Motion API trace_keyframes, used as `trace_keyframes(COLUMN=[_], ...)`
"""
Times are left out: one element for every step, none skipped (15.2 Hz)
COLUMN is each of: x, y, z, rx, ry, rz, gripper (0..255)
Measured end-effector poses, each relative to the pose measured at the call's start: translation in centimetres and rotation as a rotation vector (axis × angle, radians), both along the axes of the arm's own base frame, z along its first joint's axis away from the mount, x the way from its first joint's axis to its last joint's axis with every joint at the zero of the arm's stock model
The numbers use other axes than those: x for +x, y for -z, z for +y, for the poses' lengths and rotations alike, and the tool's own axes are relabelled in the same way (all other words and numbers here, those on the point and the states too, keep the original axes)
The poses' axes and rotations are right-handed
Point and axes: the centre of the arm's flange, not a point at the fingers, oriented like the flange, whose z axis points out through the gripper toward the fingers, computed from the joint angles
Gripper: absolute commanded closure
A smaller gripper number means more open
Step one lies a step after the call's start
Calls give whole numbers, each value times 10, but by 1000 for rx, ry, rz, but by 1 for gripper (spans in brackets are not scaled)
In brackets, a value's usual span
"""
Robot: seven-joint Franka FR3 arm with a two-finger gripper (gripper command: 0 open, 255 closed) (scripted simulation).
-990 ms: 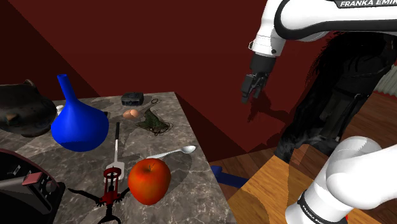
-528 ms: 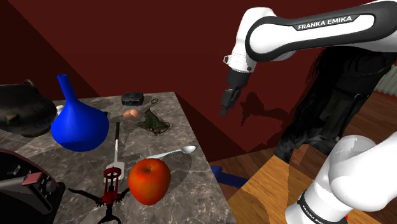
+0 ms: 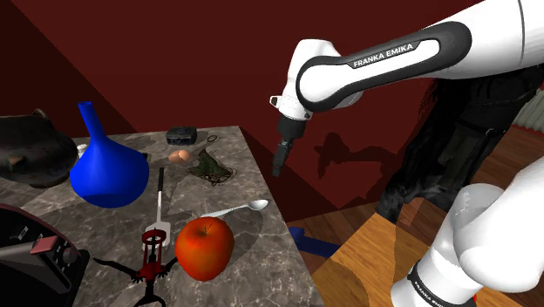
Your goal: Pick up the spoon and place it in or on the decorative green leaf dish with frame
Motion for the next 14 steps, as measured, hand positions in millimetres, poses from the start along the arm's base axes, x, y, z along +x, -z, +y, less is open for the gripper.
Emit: trace_keyframes(x=[6, 11, 15, 22, 24, 27, 32, 33, 37, 40, 42, 42, 42, 42], y=[10, 16, 23, 27, 34, 40, 48, 55, 59, 65, 72, 76, 83, 87], z=[8, 19, 28, 35, 47, 59, 68, 77, 88, 99, 108, 114, 117, 121], rx=[5, 10, 15, 20, 24, 30, 34, 39, 44, 49, 53, 56, 57, 58], ry=[-31, -64, -95, -127, -159, -191, -223, -255, -287, -319, -348, -364, -372, -375], rz=[-5, -11, -17, -23, -29, -36, -42, -47, -53, -60, -65, -68, -69, -70], gripper=[0, 0, 0, 0, 0, 0, 0, 0, 0, 0, 0, 0, 0, 0])
